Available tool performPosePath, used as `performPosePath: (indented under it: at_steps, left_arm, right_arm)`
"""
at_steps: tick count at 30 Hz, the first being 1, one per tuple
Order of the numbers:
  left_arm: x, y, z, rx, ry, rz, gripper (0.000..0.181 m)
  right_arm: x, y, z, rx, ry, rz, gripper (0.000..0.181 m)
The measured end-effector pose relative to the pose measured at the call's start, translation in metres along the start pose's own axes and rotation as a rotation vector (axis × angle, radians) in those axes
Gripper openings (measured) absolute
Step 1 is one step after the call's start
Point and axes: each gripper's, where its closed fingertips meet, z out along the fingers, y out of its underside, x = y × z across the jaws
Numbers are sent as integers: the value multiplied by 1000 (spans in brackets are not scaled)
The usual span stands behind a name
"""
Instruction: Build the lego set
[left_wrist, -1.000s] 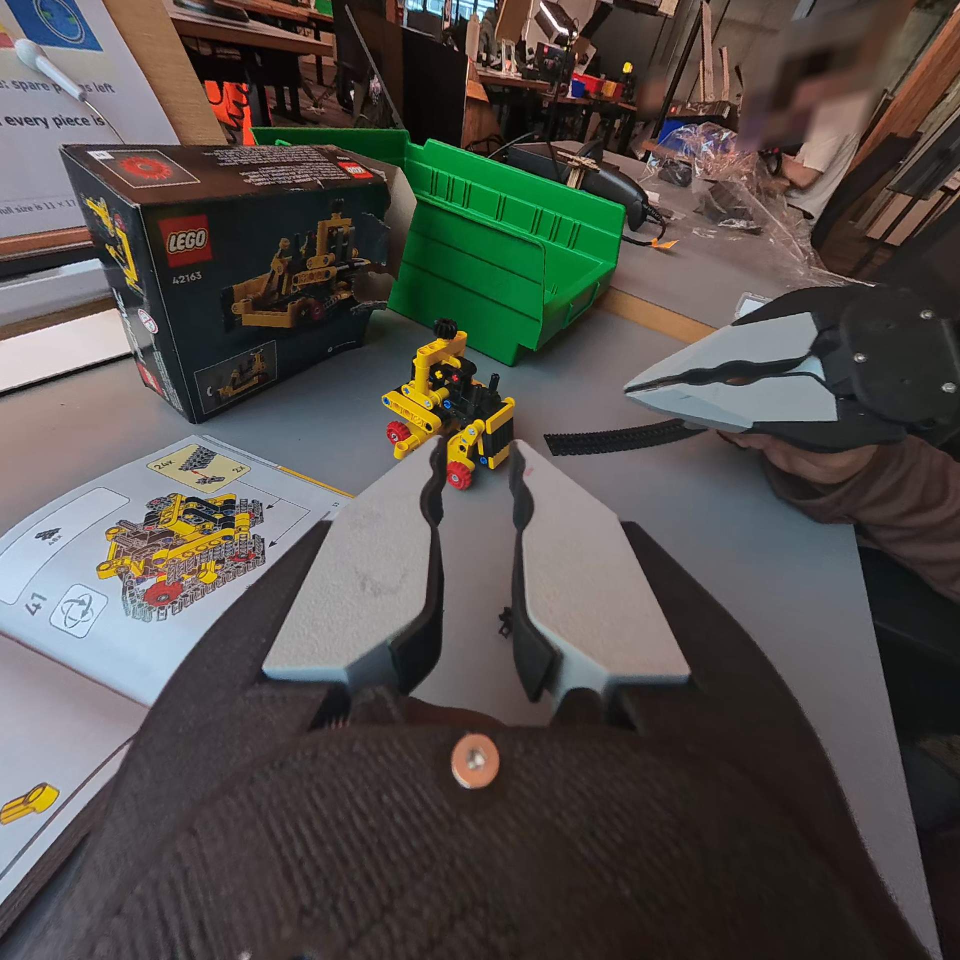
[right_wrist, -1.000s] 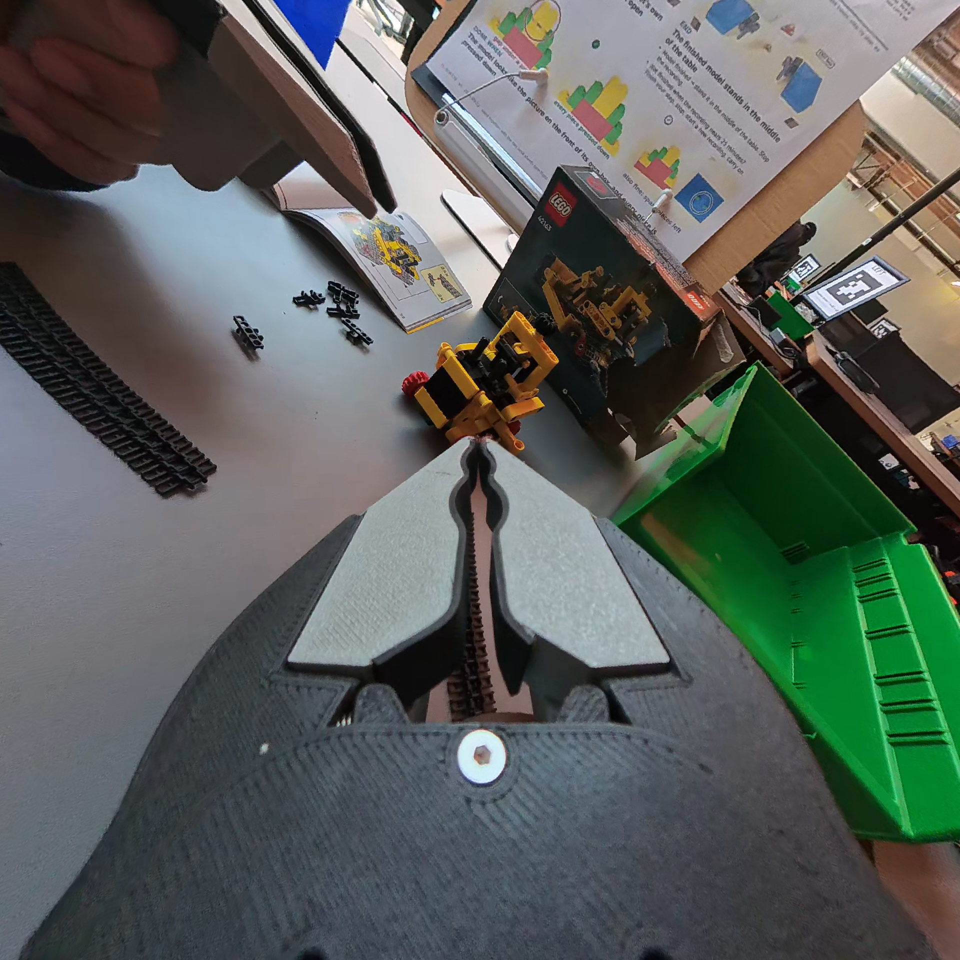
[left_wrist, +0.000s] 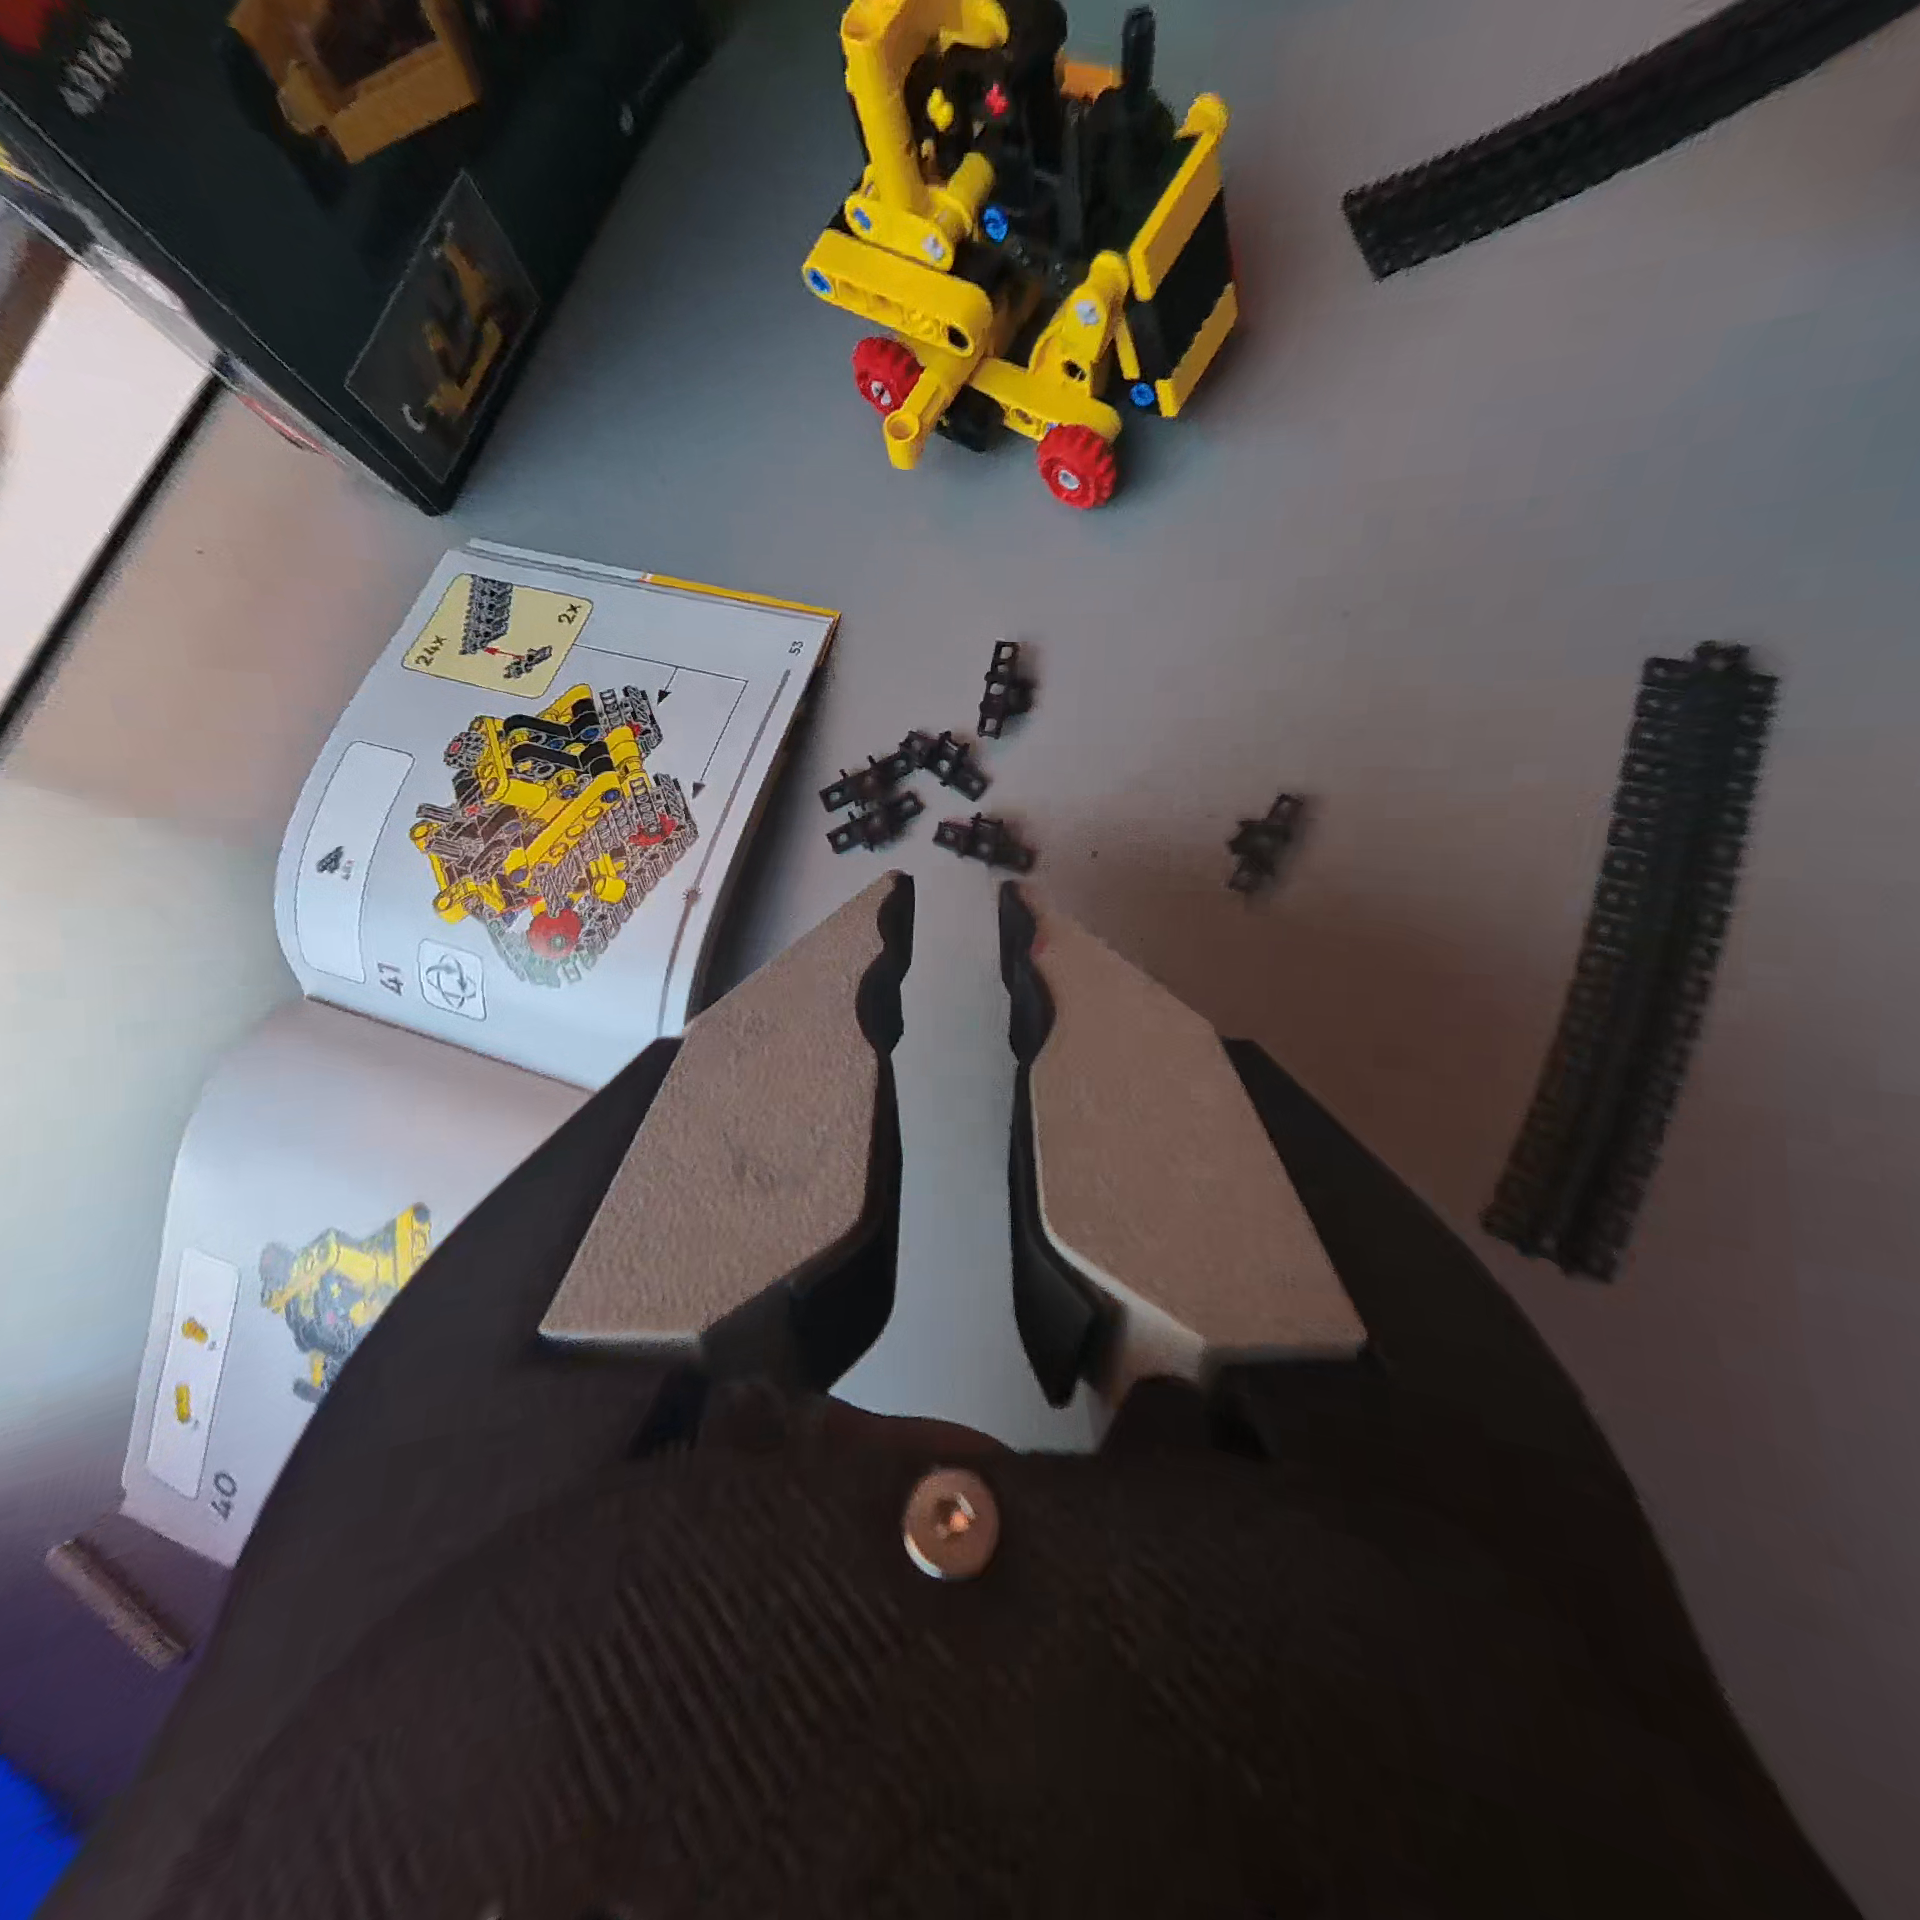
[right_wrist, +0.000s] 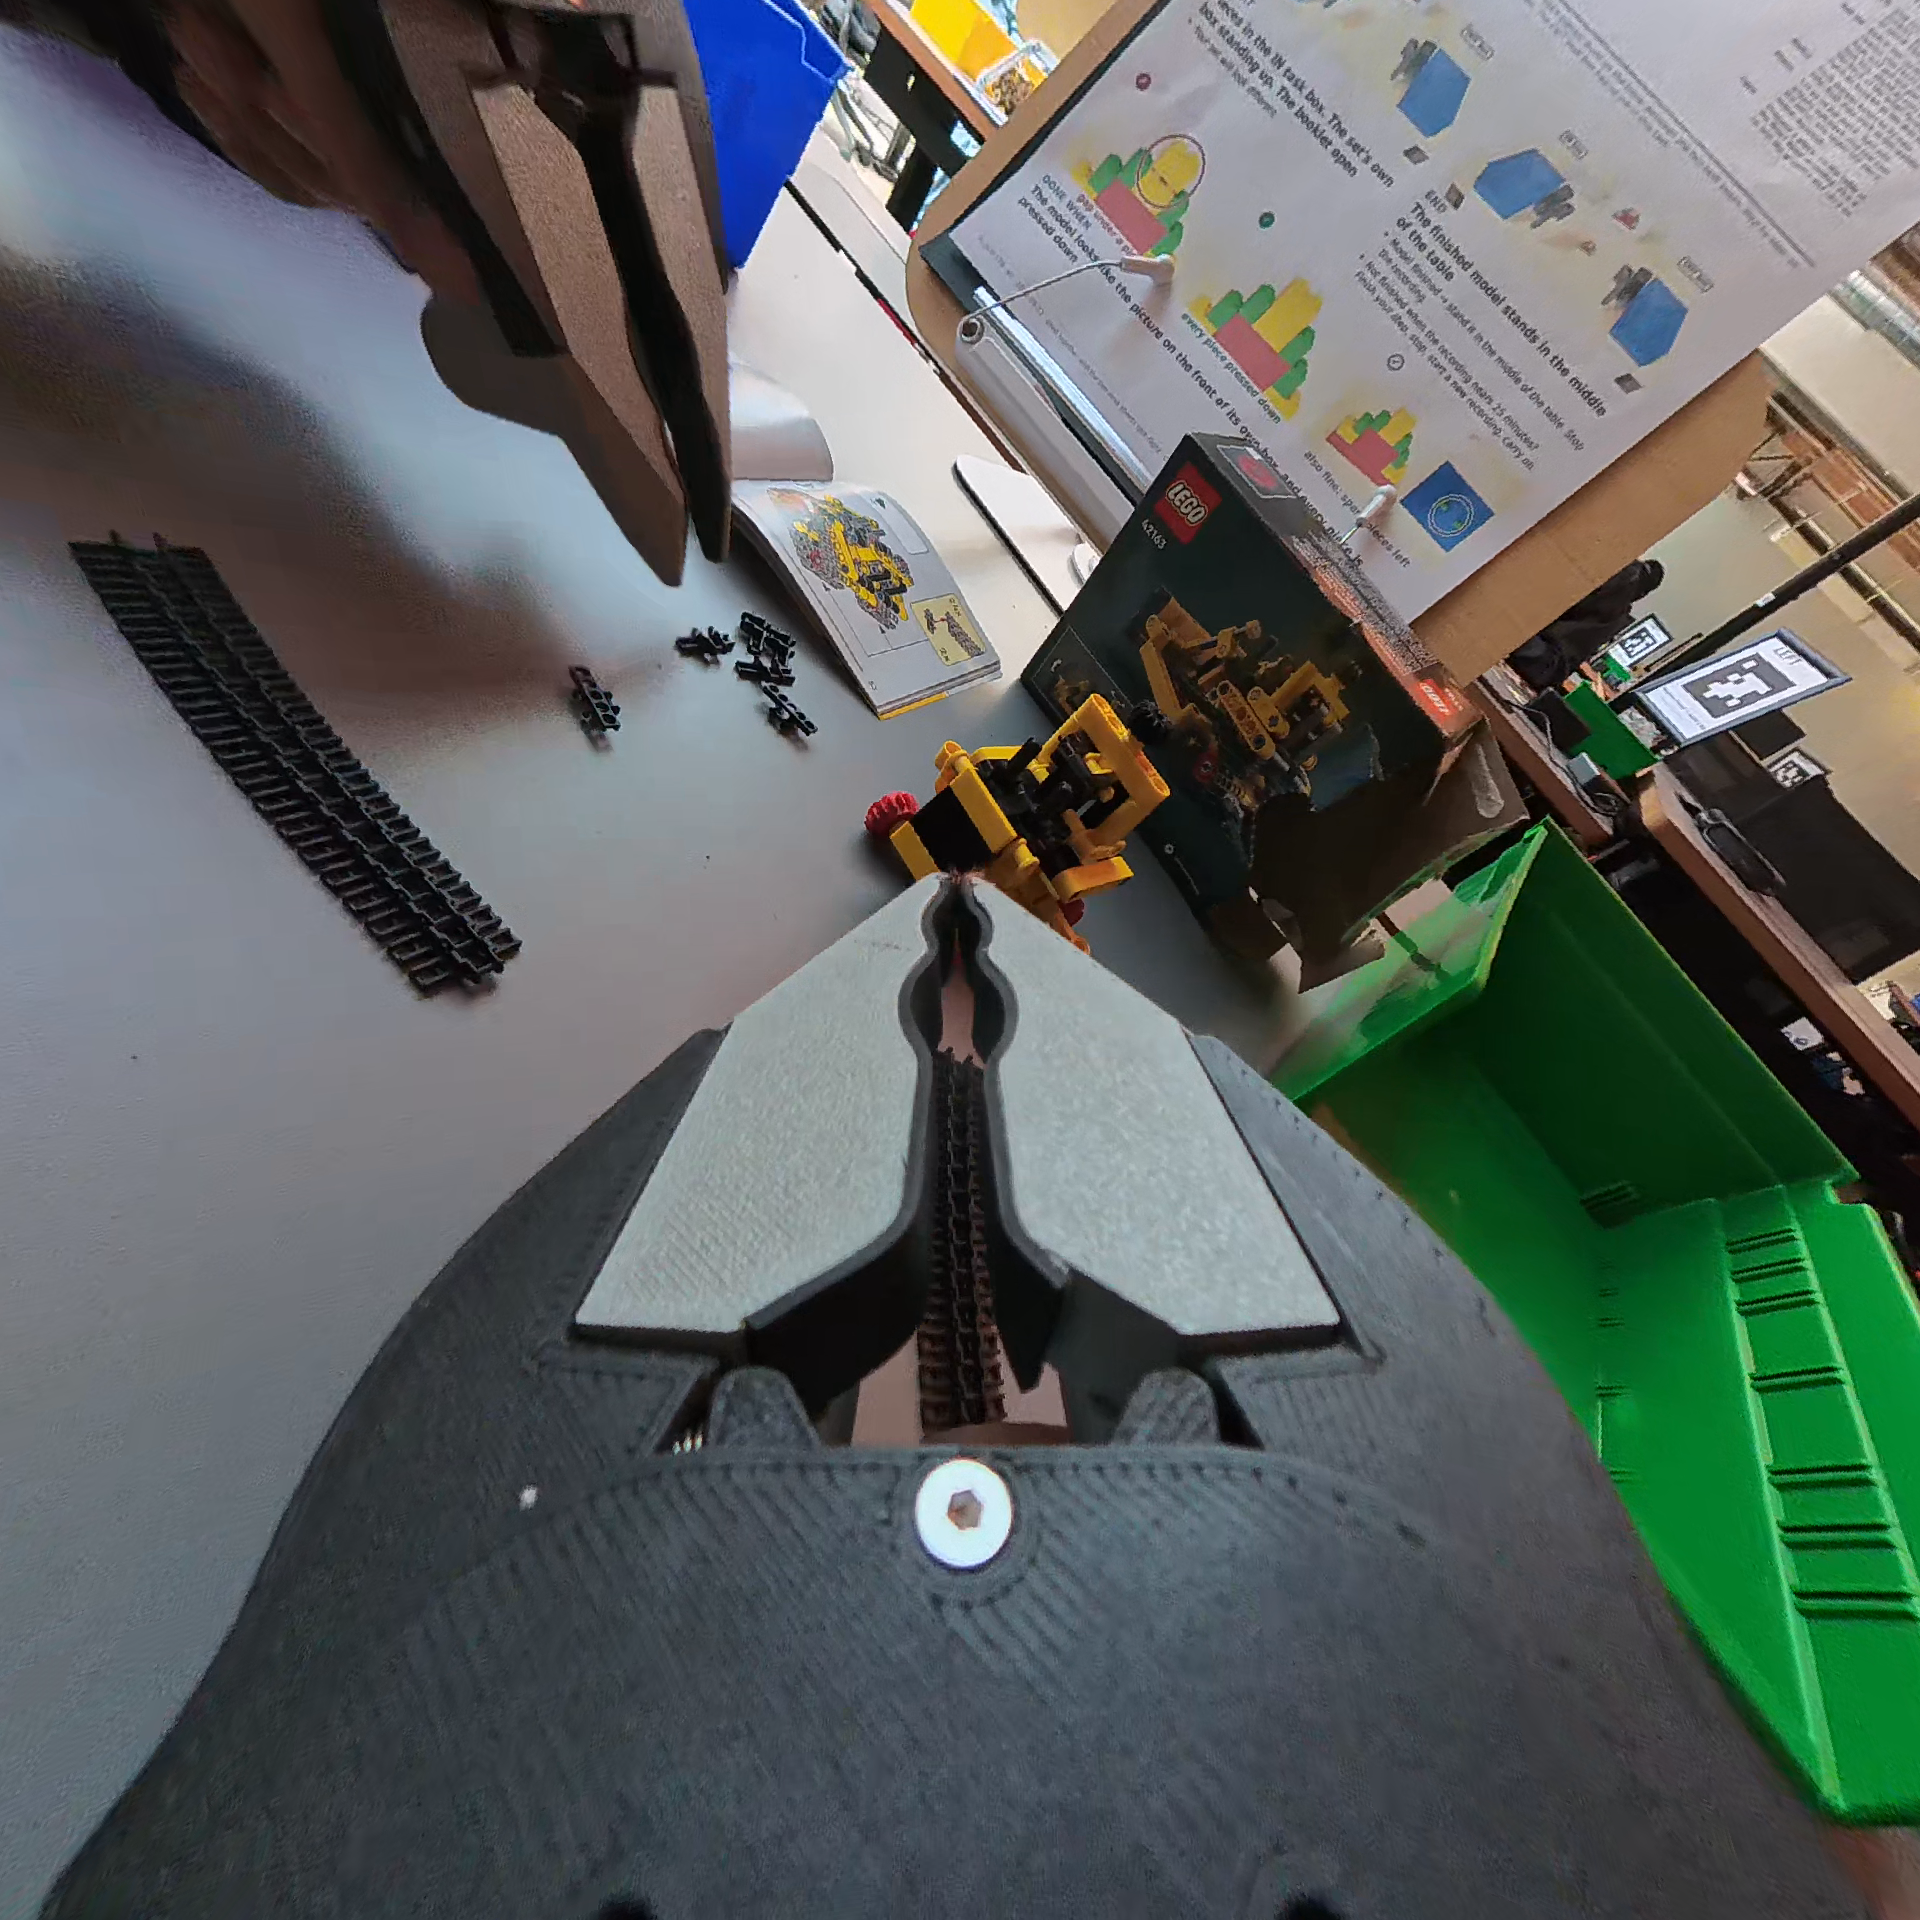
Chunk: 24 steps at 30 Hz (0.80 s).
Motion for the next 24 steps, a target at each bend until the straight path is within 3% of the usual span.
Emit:
performPosePath:
  at_steps: [3,8,13,15,20,24]
  left_arm:
    - [5,6,7,-65,31,31,11]
    - [39,0,-6,-36,162,118,11]
    - [59,0,6,-73,215,156,17]
    - [62,-2,9,-67,217,168,8]
    - [60,-9,13,-41,135,244,4]
    - [68,-46,2,215,-53,495,4]
  right_arm:
    - [0,1,0,-6,0,-4,0]
    - [0,1,-1,1,-5,5,0]
    - [1,0,-2,7,-2,10,0]
    - [0,0,-2,5,-2,9,0]
    - [-3,-1,-2,9,-18,18,0]
    - [-7,1,1,-15,-39,41,0]
